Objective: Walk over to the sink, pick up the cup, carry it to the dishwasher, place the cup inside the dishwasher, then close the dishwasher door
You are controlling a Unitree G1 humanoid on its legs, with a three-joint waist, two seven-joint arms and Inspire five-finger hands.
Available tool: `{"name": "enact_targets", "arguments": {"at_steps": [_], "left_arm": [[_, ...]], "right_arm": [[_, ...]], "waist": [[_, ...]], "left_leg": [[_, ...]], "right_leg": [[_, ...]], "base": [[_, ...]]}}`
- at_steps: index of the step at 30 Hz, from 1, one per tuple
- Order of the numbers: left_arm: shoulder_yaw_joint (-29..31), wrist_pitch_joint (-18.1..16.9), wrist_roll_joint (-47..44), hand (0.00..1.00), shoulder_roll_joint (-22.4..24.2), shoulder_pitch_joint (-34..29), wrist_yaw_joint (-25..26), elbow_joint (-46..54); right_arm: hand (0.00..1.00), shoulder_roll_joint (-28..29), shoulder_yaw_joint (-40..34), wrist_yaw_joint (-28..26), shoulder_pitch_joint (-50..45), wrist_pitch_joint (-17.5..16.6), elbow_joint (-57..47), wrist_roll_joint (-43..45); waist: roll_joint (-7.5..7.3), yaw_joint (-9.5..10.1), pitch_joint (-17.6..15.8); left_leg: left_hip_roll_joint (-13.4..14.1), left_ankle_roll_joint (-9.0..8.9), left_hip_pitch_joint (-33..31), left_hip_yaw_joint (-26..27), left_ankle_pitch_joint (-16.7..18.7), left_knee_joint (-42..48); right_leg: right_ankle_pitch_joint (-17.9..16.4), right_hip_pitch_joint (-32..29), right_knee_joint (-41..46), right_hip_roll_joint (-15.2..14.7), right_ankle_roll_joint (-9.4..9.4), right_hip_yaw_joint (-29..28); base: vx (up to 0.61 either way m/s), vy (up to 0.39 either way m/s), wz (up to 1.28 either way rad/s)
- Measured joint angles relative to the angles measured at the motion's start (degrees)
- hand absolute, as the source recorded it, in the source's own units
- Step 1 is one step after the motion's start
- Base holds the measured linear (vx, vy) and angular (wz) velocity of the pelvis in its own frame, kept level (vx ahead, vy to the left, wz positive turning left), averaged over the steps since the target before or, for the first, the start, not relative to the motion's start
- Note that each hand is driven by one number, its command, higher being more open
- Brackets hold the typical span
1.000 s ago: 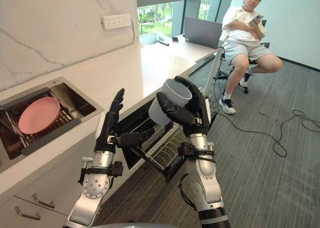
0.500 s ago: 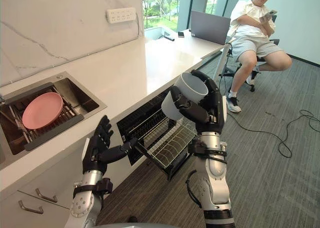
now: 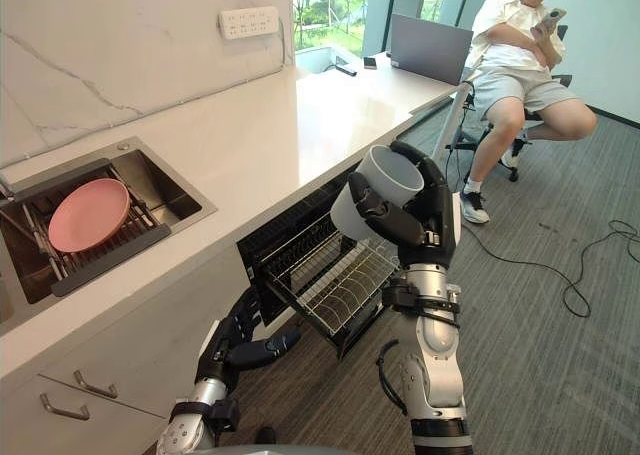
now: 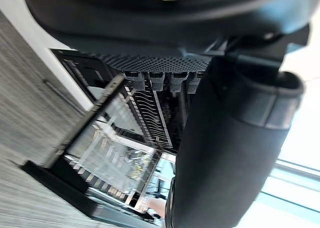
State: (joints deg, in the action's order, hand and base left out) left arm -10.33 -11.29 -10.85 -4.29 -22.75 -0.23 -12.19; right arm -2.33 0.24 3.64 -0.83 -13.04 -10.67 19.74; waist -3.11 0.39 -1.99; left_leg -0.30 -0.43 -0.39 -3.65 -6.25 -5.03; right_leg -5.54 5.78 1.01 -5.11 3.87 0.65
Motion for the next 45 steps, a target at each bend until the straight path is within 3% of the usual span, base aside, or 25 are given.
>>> {"name": "enact_targets", "arguments": {"at_steps": [10,14,18,21,25,33,41,45], "left_arm": [[2.75,0.11,3.65,1.00,-2.07,0.74,0.91,-14.37],[4.41,-0.20,4.50,1.00,-2.58,2.88,1.96,-17.47],[6.59,-0.36,5.17,1.00,-3.09,6.38,3.54,-20.17],[7.45,-0.42,5.03,1.00,-3.25,9.24,4.45,-20.49],[7.54,-1.59,3.37,1.00,-3.13,12.43,5.39,-21.53],[7.51,-3.55,2.46,1.00,-2.50,14.88,6.47,-19.43],[7.51,-4.65,2.11,1.00,-1.78,18.23,7.64,-19.44],[7.41,-4.85,1.80,1.00,-1.26,19.41,8.18,-19.68]], "right_arm": [[0.00,-4.03,0.09,-0.13,0.04,0.33,5.72,-7.55],[0.00,-6.25,0.12,0.26,1.40,0.50,8.67,-10.46],[0.00,-7.89,0.12,1.87,7.80,0.66,13.24,-12.20],[0.00,-9.38,0.35,3.22,13.51,0.98,16.44,-12.69],[0.00,-11.16,2.82,4.60,18.02,1.36,18.67,-13.46],[0.00,-15.39,5.24,6.11,26.02,1.59,18.73,-14.81],[0.00,-19.22,7.46,8.44,34.26,1.79,21.21,-15.24],[0.00,-20.68,8.65,9.14,37.26,3.03,24.29,-17.14]], "waist": [[-0.57,0.91,-1.76],[-0.49,2.13,-3.77],[-0.43,2.96,-8.85],[-0.31,3.49,-13.55],[0.13,4.72,-16.82],[0.70,6.68,-20.17],[0.73,6.82,-22.75],[0.72,7.83,-23.40]], "left_leg": [[0.69,-0.21,-2.25,0.09,0.14,0.02],[0.77,-0.22,-3.75,-0.13,-0.04,0.05],[0.72,-0.18,-8.56,-0.86,0.01,2.93],[0.16,-0.11,-13.54,-1.82,1.61,8.70],[-0.65,-0.28,-20.35,-2.73,4.92,17.57],[-0.95,-1.21,-30.95,-3.77,9.64,29.81],[-0.84,-1.51,-36.68,-4.81,13.20,36.36],[-1.04,-1.44,-37.53,-5.18,14.02,37.16]], "right_leg": [[0.06,-2.22,0.06,0.24,-0.09,-0.10],[0.12,-3.73,0.65,0.34,-0.15,0.08],[-0.27,-7.99,3.43,0.29,-0.20,0.63],[-2.46,-12.41,9.22,-0.01,-0.22,1.51],[-6.55,-18.87,18.34,-0.58,-0.42,2.27],[-12.46,-29.39,31.05,-0.75,-1.41,3.16],[-14.73,-32.99,35.01,-1.04,-1.42,6.01],[-15.22,-32.98,35.17,-1.57,-1.34,7.85]], "base": [[0.00,0.000,0.00],[0.01,-0.005,0.02],[-0.04,0.003,0.09],[-0.10,0.003,0.20],[-0.11,-0.001,0.15],[-0.08,-0.023,0.07],[0.03,-0.004,0.04],[0.07,-0.001,0.07]]}}
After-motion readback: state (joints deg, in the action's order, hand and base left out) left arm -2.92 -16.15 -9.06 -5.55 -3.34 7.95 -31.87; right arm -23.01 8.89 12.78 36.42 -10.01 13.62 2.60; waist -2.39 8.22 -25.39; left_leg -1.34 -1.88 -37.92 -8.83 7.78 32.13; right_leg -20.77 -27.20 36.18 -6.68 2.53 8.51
